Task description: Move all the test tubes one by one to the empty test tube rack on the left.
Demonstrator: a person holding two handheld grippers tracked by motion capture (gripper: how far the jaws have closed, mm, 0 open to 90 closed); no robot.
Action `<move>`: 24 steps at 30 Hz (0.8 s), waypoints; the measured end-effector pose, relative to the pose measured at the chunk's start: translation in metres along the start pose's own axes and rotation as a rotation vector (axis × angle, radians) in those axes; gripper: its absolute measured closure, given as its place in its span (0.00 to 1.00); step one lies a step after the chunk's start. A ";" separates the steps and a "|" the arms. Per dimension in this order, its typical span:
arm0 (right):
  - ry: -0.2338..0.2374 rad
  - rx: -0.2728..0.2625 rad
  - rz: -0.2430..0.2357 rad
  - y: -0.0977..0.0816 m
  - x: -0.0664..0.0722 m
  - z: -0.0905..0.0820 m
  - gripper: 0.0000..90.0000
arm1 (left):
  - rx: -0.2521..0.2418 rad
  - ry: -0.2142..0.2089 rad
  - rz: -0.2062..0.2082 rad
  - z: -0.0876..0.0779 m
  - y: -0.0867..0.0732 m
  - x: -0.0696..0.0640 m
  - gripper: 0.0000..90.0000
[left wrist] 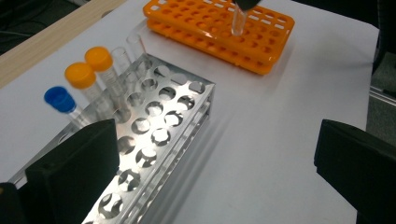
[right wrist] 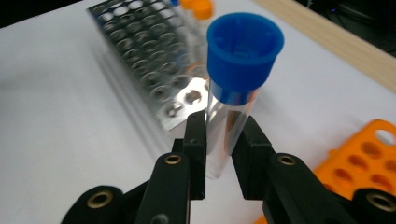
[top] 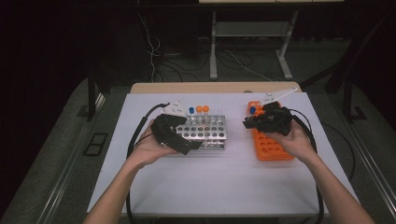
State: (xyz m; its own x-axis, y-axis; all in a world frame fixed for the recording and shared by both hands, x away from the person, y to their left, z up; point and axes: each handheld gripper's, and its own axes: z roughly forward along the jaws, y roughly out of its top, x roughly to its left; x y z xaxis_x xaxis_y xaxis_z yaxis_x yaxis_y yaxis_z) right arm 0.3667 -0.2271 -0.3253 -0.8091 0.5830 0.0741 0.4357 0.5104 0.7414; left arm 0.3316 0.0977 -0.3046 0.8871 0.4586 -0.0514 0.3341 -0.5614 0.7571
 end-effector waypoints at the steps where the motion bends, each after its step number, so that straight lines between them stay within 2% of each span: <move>1: 0.010 0.004 -0.007 -0.001 0.004 0.001 0.84 | 0.003 -0.004 0.005 0.001 0.002 -0.001 0.00; 8: 0.077 0.046 -0.065 -0.004 0.029 0.008 0.84 | 0.015 -0.030 0.044 0.006 0.014 -0.009 0.00; 14: 0.124 0.067 -0.107 -0.005 0.046 0.016 0.84 | 0.027 -0.056 0.072 0.012 0.021 -0.015 0.00; 24: 0.189 0.094 -0.160 -0.005 0.071 0.037 0.84 | 0.067 -0.119 0.133 0.023 0.031 -0.022 0.17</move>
State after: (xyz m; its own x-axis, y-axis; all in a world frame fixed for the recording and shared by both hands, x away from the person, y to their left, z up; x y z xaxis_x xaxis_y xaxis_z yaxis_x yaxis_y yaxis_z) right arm 0.3219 -0.1646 -0.3486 -0.9261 0.3662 0.0905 0.3238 0.6485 0.6889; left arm 0.3297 0.0540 -0.2951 0.9551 0.2944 -0.0334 0.2280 -0.6582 0.7175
